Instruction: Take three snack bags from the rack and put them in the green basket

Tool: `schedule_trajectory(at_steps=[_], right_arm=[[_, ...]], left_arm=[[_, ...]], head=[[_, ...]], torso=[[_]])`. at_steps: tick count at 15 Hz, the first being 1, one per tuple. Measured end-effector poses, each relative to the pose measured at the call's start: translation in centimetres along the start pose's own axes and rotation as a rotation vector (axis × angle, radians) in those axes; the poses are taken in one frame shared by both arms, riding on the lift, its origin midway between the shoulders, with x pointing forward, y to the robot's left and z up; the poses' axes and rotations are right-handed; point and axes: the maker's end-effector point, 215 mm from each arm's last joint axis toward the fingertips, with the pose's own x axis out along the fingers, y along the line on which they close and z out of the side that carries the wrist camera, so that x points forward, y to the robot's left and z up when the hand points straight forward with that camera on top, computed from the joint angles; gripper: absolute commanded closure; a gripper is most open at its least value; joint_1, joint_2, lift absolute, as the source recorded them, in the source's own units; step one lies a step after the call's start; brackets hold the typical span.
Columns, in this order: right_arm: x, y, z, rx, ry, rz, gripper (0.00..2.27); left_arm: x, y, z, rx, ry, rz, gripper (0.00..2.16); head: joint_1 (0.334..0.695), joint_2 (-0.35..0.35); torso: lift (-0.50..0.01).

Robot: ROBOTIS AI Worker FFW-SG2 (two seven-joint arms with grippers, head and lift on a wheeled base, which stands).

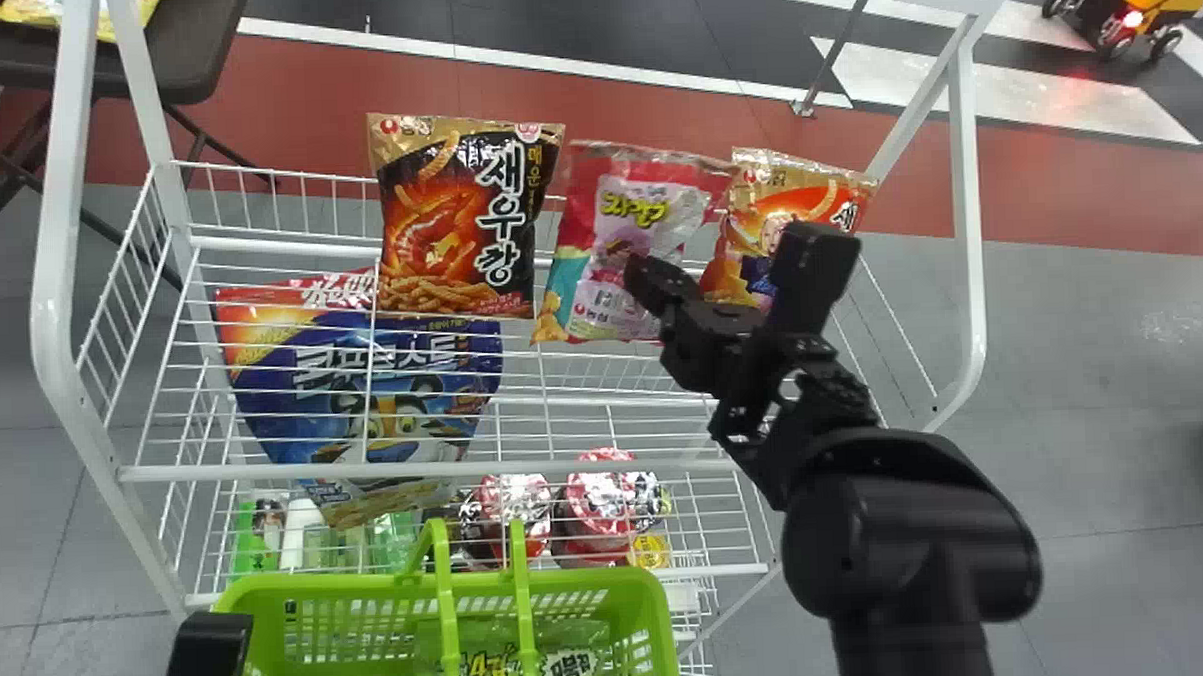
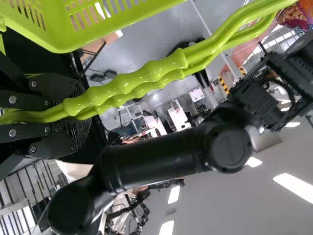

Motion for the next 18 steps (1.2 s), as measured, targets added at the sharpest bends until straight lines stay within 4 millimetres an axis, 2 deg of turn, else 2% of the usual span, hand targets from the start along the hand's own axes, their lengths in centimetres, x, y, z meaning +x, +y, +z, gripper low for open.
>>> schedule_trajectory(at_steps=[4, 6, 7, 8, 12, 14, 18], right_arm=[[-5.3, -0.3, 3.6, 0.006, -0.080, 0.033, 2.13], [-8.5, 0.6, 3.9, 0.021, -0.062, 0.072, 2.13], [-10.1, 1.1, 3.4, 0.030, -0.024, 0.083, 2.13], [-11.5, 1.7, 2.5, 0.039, 0.024, 0.092, 2.13], [-18.0, 4.4, -3.9, 0.093, 0.309, 0.132, 2.13], [-20.6, 5.1, -6.3, 0.117, 0.399, 0.140, 2.13], [-26.3, 7.0, -13.4, 0.209, 0.688, 0.172, 2.13]], left_arm=[[-0.1, 0.2, 0.1, -0.002, 0.002, 0.008, 1.30], [-0.3, 0.4, 0.2, -0.003, -0.001, 0.015, 1.30], [-0.4, 0.5, 0.3, -0.001, -0.004, 0.018, 1.30], [-0.5, 0.5, 0.5, 0.001, -0.005, 0.019, 1.30], [-0.5, 0.9, 0.9, 0.005, -0.009, 0.026, 1.30], [-0.5, 0.9, 1.1, 0.004, -0.014, 0.025, 1.30], [-0.4, 0.9, 1.3, 0.008, -0.019, 0.028, 1.30]], head=[[0.695, -0.350], [0.695, -0.350], [0.695, -0.350], [0.695, -0.350], [0.695, -0.350], [0.695, -0.350], [0.695, -0.350]], torso=[[-0.010], [-0.010], [-0.010], [-0.010], [-0.009], [-0.009], [-0.009]])
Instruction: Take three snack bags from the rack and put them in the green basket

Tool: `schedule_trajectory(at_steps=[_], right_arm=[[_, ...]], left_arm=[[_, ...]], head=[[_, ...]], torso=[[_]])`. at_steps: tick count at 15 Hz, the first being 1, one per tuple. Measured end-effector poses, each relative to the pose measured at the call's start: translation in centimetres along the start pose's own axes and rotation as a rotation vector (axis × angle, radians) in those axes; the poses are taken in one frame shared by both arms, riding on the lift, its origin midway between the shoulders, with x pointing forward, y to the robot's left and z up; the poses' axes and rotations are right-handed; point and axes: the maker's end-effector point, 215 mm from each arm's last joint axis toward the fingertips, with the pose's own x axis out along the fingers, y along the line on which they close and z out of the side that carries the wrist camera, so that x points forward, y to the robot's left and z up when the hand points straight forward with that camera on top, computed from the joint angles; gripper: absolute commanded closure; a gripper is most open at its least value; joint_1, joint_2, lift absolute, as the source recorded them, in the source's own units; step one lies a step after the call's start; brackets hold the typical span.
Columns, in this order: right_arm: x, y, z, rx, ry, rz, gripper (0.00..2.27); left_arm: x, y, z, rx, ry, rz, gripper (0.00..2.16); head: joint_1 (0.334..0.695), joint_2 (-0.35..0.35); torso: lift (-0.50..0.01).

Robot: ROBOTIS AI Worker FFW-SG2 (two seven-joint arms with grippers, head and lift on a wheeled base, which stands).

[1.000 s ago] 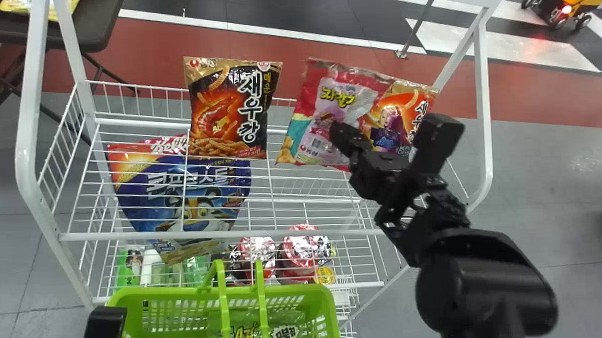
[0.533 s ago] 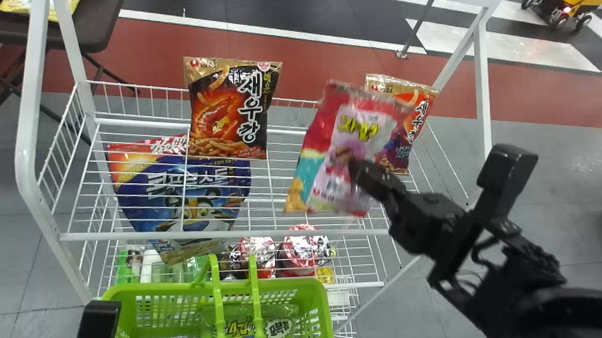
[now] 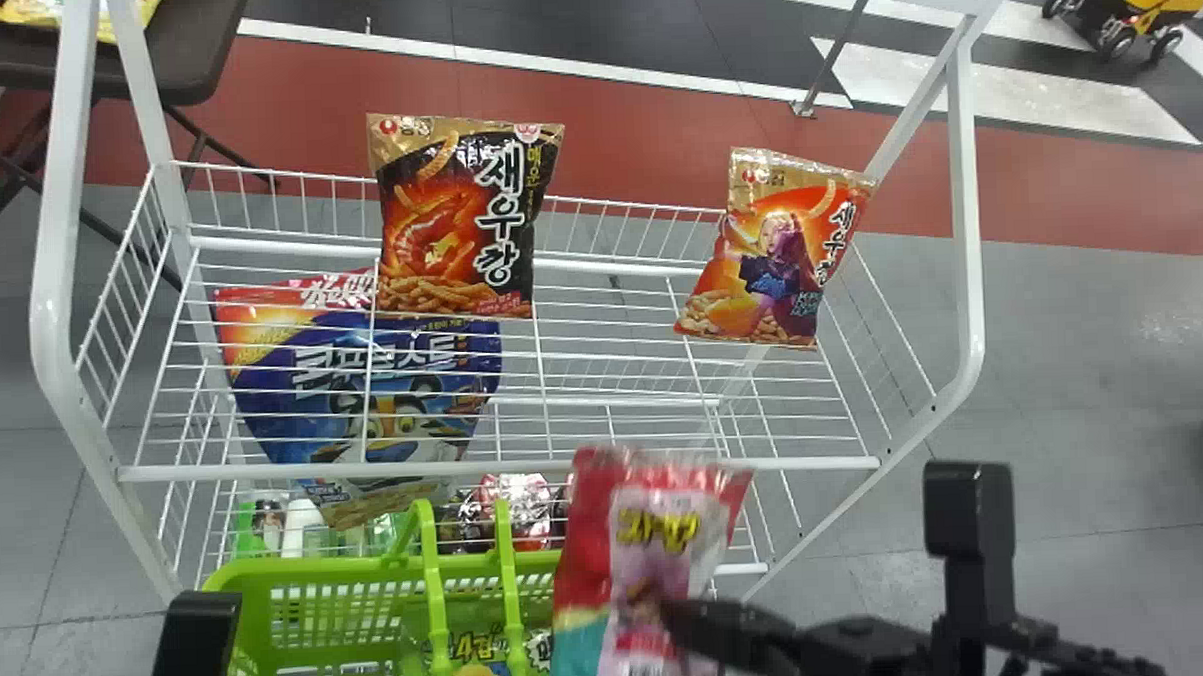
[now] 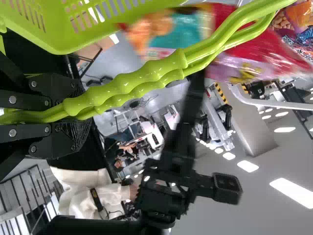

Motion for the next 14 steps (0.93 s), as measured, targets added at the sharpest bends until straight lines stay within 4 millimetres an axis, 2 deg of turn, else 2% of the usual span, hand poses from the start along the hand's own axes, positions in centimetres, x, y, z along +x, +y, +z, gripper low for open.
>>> schedule_trajectory(at_steps=[2, 3, 7, 11, 14], right_arm=[[0.2, 1.4, -3.4, 0.030, 0.101, 0.060, 2.13], [0.3, 2.4, -4.4, 0.034, 0.129, 0.096, 2.13], [1.3, 5.4, -6.4, 0.013, 0.196, 0.186, 2.13], [3.2, 8.2, -7.5, 0.014, 0.237, 0.274, 2.12], [6.3, 9.7, -7.0, 0.017, 0.236, 0.339, 2.06]], left_arm=[[0.0, 0.0, 0.0, -0.001, 0.000, 0.001, 1.30], [0.0, 0.0, 0.1, 0.000, -0.002, 0.003, 1.30], [0.4, -0.2, 0.2, 0.006, 0.000, -0.002, 1.30], [0.8, -0.6, -0.1, 0.011, 0.007, -0.004, 1.30], [1.2, -1.0, -0.5, 0.016, 0.016, -0.005, 1.30]], head=[[0.695, -0.350], [0.695, -0.350], [0.695, -0.350], [0.695, -0.350], [0.695, -0.350]], torso=[[-0.009], [-0.009], [-0.009], [-0.009], [-0.009]])
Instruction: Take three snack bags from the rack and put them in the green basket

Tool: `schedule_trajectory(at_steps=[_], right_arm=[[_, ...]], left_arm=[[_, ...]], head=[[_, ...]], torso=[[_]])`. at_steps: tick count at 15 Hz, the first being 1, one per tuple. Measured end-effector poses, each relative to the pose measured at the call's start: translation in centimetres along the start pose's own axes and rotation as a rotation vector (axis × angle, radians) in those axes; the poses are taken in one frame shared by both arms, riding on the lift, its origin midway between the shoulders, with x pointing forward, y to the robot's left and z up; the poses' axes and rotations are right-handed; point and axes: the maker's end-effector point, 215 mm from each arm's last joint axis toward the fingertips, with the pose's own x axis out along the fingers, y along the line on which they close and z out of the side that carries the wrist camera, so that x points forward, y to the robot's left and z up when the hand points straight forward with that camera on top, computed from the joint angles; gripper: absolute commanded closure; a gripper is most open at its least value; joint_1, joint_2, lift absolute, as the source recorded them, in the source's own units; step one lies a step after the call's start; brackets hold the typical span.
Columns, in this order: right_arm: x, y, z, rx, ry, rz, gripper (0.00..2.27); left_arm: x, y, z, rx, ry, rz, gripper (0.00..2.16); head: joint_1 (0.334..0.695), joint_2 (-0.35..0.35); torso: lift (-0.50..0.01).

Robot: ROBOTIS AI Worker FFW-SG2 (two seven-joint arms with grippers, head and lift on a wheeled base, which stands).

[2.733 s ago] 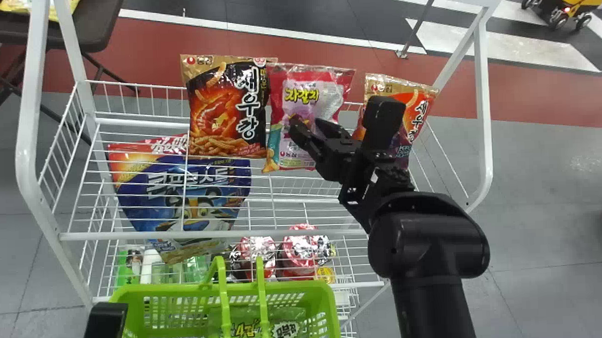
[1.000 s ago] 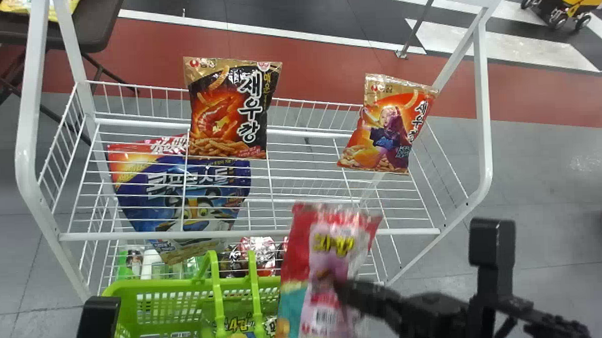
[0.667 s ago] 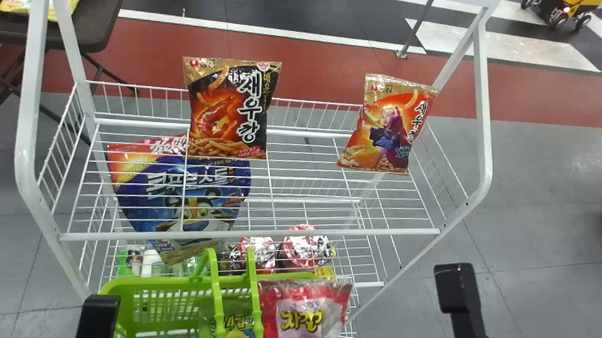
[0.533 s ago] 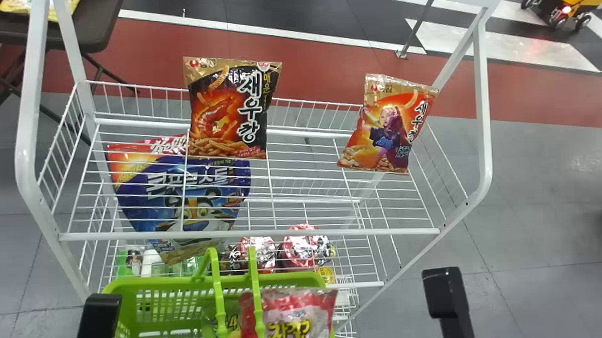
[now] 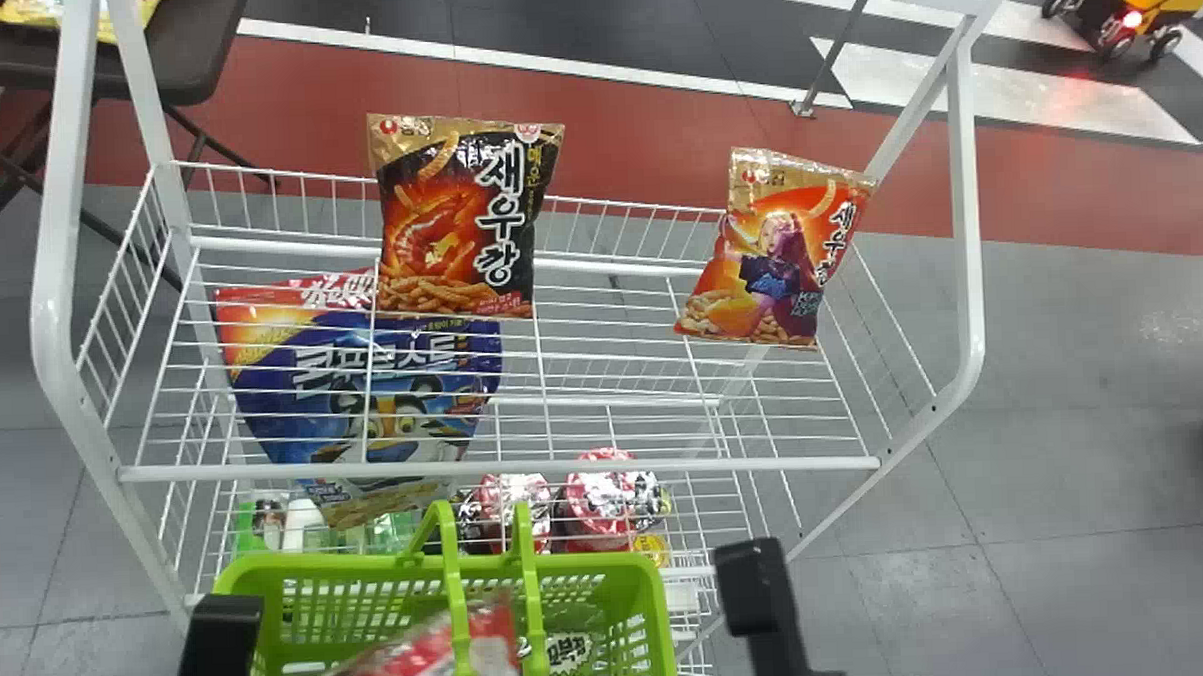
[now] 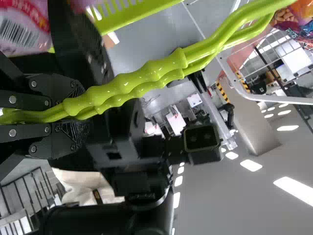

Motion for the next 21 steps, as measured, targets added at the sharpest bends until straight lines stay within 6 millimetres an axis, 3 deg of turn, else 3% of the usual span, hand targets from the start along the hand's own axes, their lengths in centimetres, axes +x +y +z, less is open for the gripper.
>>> schedule_trajectory(at_steps=[1, 3, 6, 11, 14, 17, 21], right_arm=[[1.1, -0.1, 0.7, -0.005, -0.012, 0.018, 1.62], [2.8, 0.4, 2.5, -0.016, -0.059, 0.087, 0.08], [2.9, -0.7, 3.9, -0.032, -0.115, 0.075, 0.02], [-0.4, -3.9, 3.1, -0.037, -0.143, -0.044, 0.05], [-1.6, -5.0, 3.9, -0.051, -0.193, -0.076, 0.05], [-3.6, -7.1, 6.4, -0.105, -0.283, -0.159, 0.05], [-8.5, -9.8, 10.4, -0.152, -0.435, -0.256, 0.07]], left_arm=[[0.1, -0.1, -0.2, 0.001, 0.004, 0.002, 1.30], [0.3, -0.4, -0.4, 0.004, 0.008, -0.002, 1.30], [0.4, -0.7, -0.6, 0.005, 0.007, -0.006, 1.30], [0.6, -0.8, -0.8, 0.007, 0.009, -0.006, 1.30], [0.9, -0.7, -0.9, 0.009, 0.017, -0.002, 1.30], [0.9, -0.7, -1.0, 0.007, 0.017, -0.001, 1.30], [0.7, -0.6, -1.1, 0.005, 0.013, 0.004, 1.30]], head=[[0.695, -0.350], [0.695, -0.350], [0.695, -0.350], [0.695, -0.350], [0.695, -0.350], [0.695, -0.350], [0.695, -0.350]], torso=[[-0.009], [-0.009], [-0.009], [-0.009], [-0.009], [-0.009], [-0.009]])
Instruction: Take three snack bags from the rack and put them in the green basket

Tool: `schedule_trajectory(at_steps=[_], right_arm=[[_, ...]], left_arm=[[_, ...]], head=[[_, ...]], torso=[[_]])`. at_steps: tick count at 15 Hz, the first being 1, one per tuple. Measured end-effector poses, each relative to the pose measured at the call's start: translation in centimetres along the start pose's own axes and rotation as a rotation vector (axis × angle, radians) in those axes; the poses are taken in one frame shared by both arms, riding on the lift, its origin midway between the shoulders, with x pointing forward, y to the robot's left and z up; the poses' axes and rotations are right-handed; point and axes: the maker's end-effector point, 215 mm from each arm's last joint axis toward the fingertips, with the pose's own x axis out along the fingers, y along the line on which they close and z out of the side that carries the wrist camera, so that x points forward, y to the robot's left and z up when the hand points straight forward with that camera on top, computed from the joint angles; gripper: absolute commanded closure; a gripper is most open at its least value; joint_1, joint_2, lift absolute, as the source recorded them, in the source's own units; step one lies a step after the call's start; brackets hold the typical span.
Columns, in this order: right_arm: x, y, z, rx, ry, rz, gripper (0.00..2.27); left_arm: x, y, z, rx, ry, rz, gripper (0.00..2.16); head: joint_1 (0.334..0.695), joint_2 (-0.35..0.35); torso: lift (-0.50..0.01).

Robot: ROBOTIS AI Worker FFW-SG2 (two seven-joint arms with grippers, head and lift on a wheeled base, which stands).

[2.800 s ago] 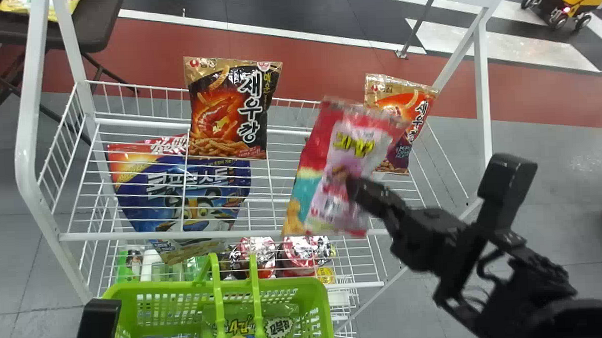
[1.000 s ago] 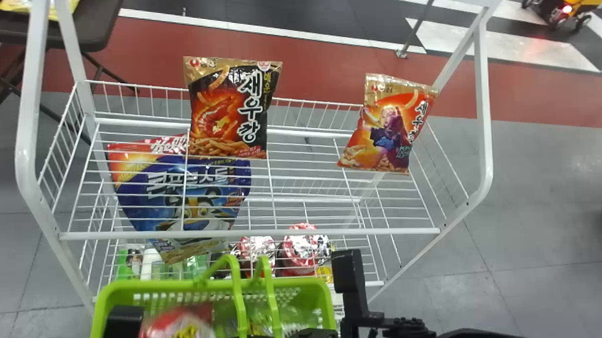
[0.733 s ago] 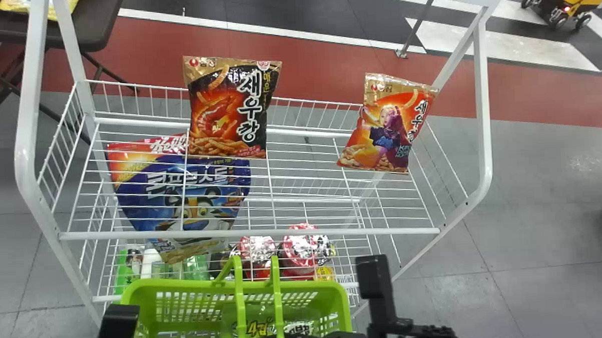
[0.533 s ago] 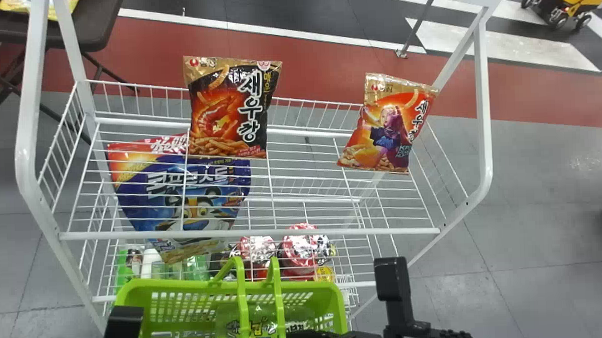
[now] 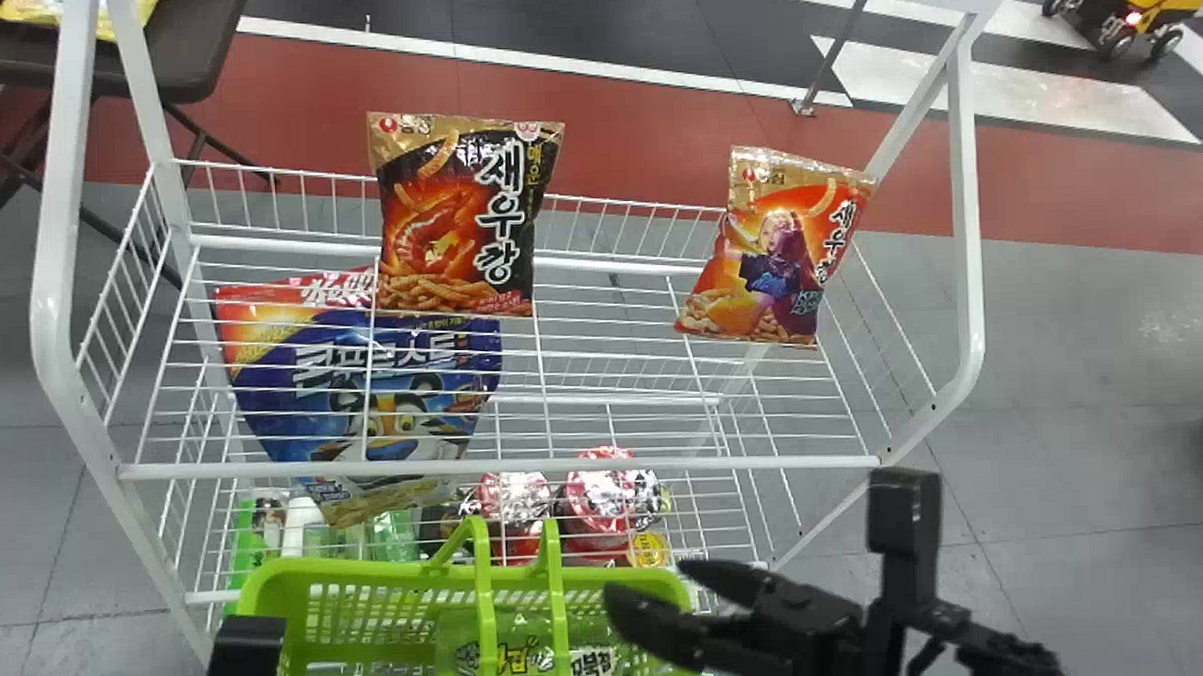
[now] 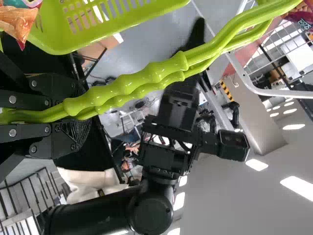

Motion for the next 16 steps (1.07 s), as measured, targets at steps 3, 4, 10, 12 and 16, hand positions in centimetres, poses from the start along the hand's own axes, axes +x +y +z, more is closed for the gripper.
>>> schedule_trajectory(at_steps=[3, 4, 10, 12, 16], right_arm=[[-2.1, -2.9, 4.6, -0.022, -0.165, -0.052, 0.07], [-2.9, -3.7, 6.4, -0.032, -0.233, -0.066, 0.07], [-7.3, -8.8, 17.8, -0.192, -0.670, -0.248, 0.07], [-6.1, -11.3, 20.1, -0.214, -0.702, -0.310, 0.06], [-2.3, -16.7, 23.4, -0.204, -0.690, -0.400, 0.07]], left_arm=[[0.0, 0.0, 0.0, -0.001, 0.000, 0.000, 1.30], [0.1, 0.0, 0.0, -0.001, 0.000, 0.001, 1.30], [0.2, -0.1, -0.2, -0.002, 0.003, 0.003, 1.30], [0.2, -0.2, -0.3, 0.000, 0.004, 0.003, 1.30], [0.1, -0.2, -0.6, 0.002, 0.014, 0.003, 1.30]], head=[[0.695, -0.350], [0.695, -0.350], [0.695, -0.350], [0.695, -0.350], [0.695, -0.350]], torso=[[-0.009], [-0.009], [-0.009], [-0.009], [-0.009]])
